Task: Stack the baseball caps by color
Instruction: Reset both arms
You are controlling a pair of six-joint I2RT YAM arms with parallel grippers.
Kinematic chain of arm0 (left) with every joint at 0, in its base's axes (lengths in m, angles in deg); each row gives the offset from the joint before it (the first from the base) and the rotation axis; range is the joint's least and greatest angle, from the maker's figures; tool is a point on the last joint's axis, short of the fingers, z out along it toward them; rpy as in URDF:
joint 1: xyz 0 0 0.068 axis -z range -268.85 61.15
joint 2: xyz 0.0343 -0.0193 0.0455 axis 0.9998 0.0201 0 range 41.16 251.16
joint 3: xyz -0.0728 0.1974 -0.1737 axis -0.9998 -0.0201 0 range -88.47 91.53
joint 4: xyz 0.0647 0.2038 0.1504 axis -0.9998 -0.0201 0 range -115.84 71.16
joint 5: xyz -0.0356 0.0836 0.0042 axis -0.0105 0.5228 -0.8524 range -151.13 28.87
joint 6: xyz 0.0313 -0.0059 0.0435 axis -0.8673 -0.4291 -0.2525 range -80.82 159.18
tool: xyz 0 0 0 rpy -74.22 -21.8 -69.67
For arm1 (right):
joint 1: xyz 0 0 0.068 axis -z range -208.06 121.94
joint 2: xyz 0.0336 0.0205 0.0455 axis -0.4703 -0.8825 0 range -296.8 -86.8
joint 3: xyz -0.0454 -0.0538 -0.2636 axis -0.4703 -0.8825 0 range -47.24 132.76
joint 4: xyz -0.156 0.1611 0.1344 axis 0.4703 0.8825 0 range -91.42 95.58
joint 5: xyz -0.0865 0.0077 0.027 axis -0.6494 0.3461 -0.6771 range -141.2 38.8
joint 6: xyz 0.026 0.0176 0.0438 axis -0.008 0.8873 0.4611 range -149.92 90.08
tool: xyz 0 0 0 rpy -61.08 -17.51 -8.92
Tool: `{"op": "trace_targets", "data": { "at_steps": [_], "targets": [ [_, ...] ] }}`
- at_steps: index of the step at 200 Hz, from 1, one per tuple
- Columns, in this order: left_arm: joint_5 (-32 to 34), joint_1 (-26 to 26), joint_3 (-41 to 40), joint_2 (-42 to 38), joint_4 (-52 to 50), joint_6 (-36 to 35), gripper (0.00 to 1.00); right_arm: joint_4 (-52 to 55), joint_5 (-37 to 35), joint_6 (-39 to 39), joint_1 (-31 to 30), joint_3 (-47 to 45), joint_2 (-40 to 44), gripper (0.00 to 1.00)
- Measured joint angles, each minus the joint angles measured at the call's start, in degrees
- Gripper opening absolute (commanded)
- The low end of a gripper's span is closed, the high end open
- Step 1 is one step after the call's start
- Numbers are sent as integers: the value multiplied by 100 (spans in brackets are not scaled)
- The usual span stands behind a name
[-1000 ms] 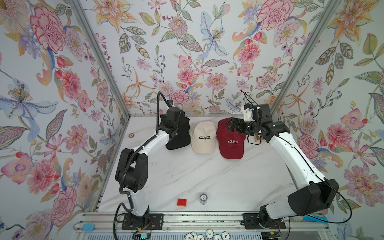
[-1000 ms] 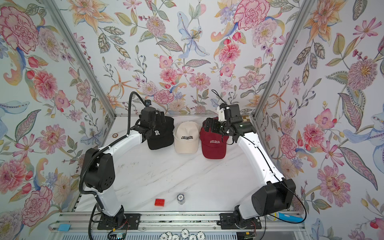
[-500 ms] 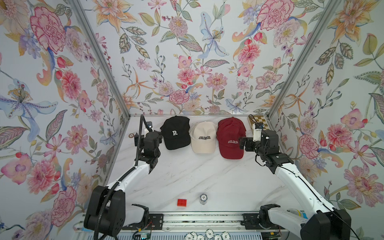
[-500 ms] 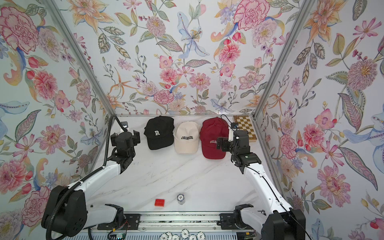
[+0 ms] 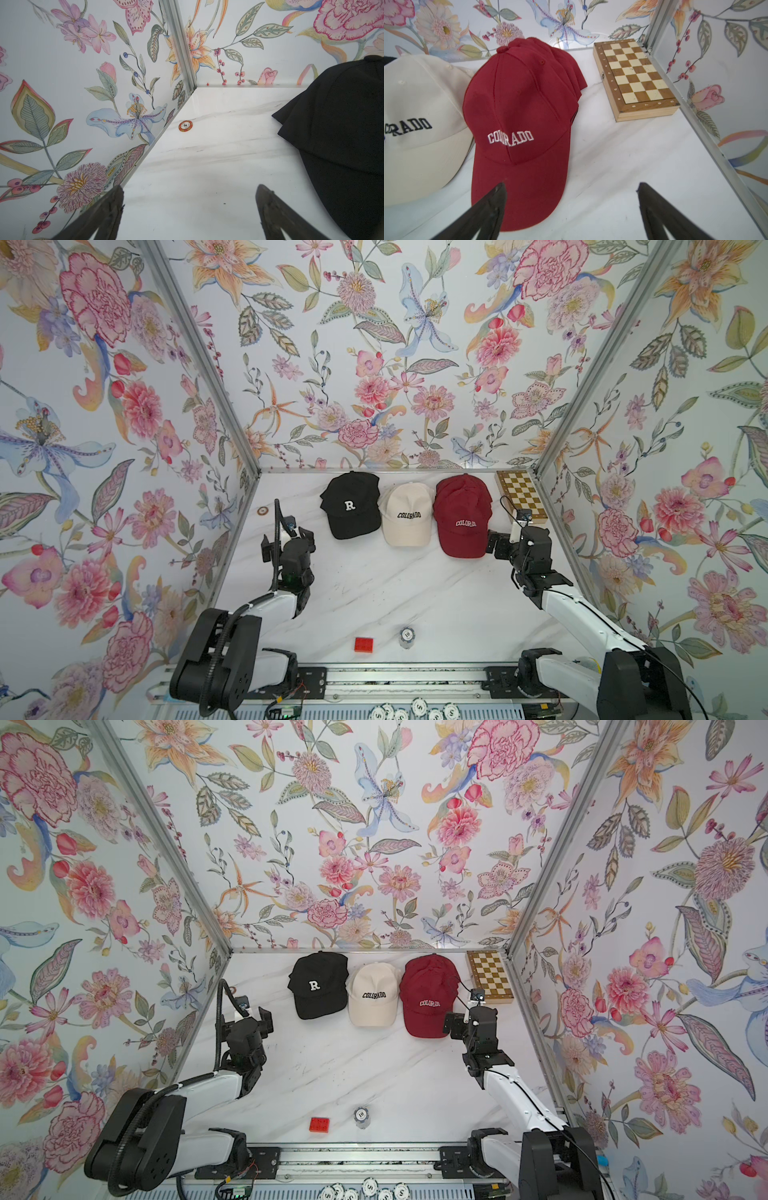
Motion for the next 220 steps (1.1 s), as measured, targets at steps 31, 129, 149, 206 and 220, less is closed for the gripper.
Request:
{"op": "trace_targets", "data": {
  "at_steps": [31,129,149,206,220],
  "targets": [
    [-9,-2,-35,544,612,-199,100,-826,76,-31,103,-304,-323,99],
    [-693,-136,-852,925,2693,-669,100,-3228,422,-645,396,-1058,-1486,99],
    [-1014,-306,-896,1080,3112,-671,100,-4019,518,-678,487,-1272,-1762,99],
    [-2052,-719,-837,1314,3073,-603,100,-4802,570,-671,616,-1329,-2409,99],
    [-2212,-793,-809,1314,3058,-581,100,-4833,586,-671,614,-1261,-2406,99]
  ]
}}
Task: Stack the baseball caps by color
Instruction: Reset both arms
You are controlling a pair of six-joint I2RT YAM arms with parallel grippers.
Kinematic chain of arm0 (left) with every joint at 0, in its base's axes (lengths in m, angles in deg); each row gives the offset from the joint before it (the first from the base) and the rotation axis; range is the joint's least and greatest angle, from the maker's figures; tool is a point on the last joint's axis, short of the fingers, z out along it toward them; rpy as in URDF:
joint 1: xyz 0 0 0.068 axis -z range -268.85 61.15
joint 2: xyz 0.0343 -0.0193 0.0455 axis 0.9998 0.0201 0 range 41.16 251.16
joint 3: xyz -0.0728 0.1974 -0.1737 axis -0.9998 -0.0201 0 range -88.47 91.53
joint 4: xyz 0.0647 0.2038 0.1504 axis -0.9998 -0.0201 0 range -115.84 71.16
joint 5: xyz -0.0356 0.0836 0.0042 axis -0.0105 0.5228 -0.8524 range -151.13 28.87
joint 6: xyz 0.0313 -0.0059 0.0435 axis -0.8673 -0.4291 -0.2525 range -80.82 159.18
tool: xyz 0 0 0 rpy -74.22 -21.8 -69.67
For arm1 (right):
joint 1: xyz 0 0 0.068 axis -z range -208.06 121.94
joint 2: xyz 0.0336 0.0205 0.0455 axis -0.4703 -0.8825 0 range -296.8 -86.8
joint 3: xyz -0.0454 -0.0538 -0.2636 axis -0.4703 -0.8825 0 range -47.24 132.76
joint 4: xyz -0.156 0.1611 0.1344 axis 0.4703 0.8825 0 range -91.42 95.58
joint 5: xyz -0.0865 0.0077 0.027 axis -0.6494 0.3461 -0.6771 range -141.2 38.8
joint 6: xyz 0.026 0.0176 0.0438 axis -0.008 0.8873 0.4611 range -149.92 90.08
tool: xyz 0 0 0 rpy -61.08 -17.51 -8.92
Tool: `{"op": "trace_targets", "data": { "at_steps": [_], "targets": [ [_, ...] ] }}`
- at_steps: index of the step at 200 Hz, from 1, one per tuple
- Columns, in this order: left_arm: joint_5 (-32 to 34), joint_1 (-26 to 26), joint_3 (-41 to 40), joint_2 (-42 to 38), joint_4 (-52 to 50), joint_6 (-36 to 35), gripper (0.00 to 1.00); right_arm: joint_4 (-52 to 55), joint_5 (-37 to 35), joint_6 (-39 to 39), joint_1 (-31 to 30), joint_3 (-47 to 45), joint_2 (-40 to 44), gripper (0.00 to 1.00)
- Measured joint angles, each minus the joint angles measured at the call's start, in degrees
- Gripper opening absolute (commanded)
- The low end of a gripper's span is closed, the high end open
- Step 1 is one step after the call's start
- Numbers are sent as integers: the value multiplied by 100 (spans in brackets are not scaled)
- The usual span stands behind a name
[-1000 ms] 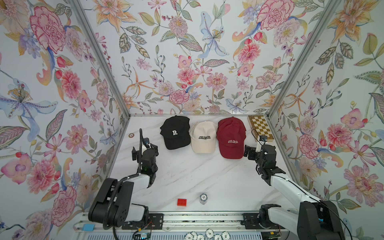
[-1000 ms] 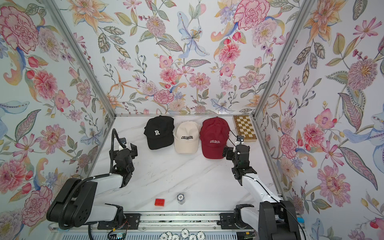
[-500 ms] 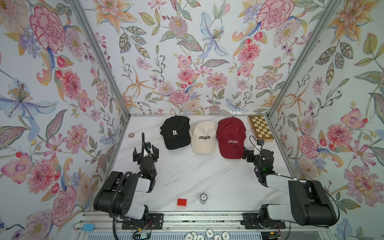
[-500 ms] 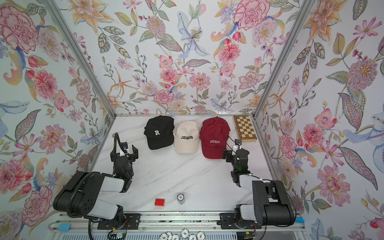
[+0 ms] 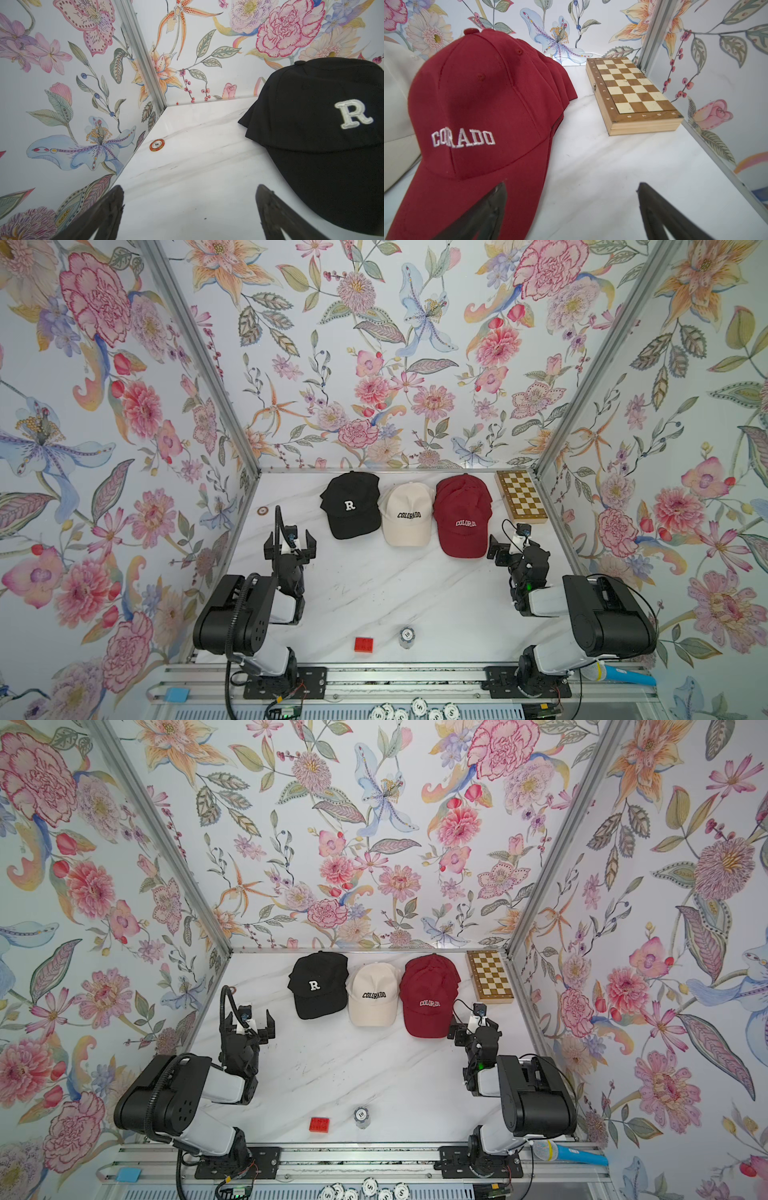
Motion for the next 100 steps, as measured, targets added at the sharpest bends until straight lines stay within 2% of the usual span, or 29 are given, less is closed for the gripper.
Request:
{"op": "trace_targets", "data": {
  "at_steps": [100],
  "targets": [
    [-216,-11,0,0,-13,22,100,-2,-26,-46,-48,13,0,99]
  ]
}}
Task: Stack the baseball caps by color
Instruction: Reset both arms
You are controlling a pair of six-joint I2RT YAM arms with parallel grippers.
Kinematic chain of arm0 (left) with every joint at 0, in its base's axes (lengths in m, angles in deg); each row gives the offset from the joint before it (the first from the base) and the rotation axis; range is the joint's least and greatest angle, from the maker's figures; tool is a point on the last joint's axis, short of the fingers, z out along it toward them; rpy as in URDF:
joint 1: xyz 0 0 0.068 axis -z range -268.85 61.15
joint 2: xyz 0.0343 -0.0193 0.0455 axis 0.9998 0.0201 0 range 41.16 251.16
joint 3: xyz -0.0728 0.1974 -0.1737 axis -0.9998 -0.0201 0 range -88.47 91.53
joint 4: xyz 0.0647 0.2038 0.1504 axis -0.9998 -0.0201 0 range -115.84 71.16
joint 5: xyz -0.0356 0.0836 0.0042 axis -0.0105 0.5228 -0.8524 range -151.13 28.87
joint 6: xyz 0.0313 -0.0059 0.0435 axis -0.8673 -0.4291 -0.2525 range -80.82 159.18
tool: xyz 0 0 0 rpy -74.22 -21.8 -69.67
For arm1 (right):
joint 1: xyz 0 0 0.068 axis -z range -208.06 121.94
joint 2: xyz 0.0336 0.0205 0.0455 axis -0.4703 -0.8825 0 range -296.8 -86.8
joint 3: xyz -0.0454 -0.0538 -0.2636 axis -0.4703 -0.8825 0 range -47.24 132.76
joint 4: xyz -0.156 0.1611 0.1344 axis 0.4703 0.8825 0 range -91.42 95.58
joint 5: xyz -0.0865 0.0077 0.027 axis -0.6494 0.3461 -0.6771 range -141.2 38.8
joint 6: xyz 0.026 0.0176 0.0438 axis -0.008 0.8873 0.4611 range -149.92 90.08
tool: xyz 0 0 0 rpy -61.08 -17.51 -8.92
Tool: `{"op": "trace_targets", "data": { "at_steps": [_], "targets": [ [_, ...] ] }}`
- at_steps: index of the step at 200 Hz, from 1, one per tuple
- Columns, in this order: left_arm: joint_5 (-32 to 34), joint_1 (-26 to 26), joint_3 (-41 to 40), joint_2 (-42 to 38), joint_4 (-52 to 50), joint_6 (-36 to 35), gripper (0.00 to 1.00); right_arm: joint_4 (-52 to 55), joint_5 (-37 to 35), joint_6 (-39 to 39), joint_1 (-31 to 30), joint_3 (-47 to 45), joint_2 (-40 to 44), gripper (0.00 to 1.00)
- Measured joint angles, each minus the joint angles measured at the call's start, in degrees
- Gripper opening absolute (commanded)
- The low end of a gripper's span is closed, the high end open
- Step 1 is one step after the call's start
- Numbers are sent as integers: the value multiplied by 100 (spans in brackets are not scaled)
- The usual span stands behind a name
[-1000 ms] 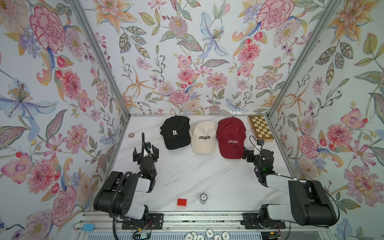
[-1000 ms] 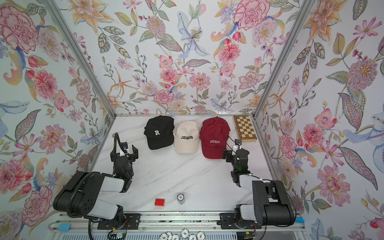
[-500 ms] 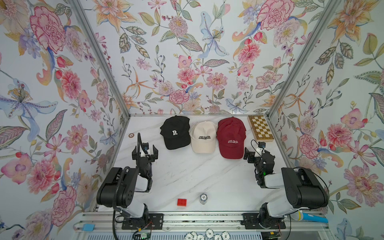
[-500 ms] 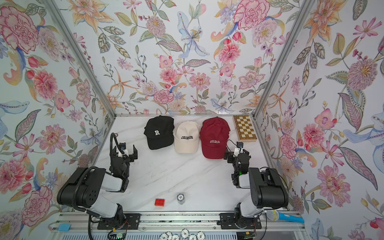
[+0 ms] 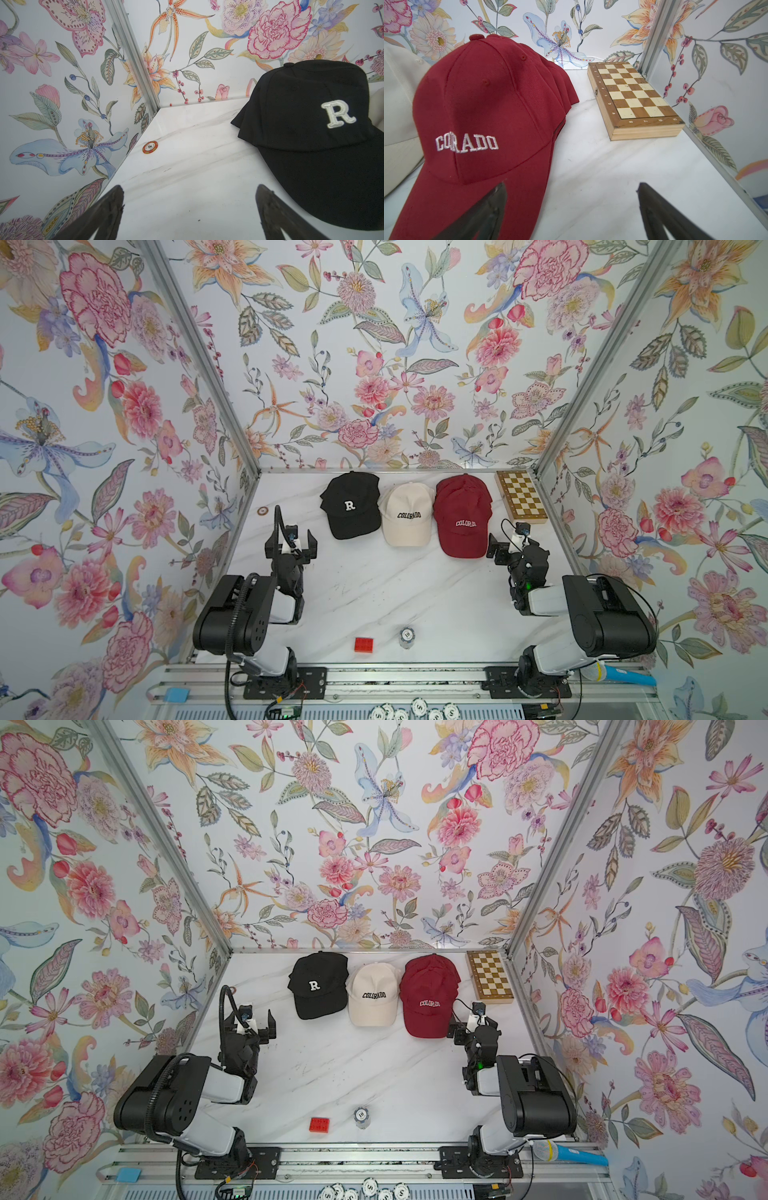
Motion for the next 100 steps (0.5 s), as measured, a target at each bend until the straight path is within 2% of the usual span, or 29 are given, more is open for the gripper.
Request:
{"op": "trace_targets", "data": {
  "at_steps": [100],
  "targets": [
    [0,0,2,0,0,0,100,0,-20,-20,-37,0,0,99]
  ]
}}
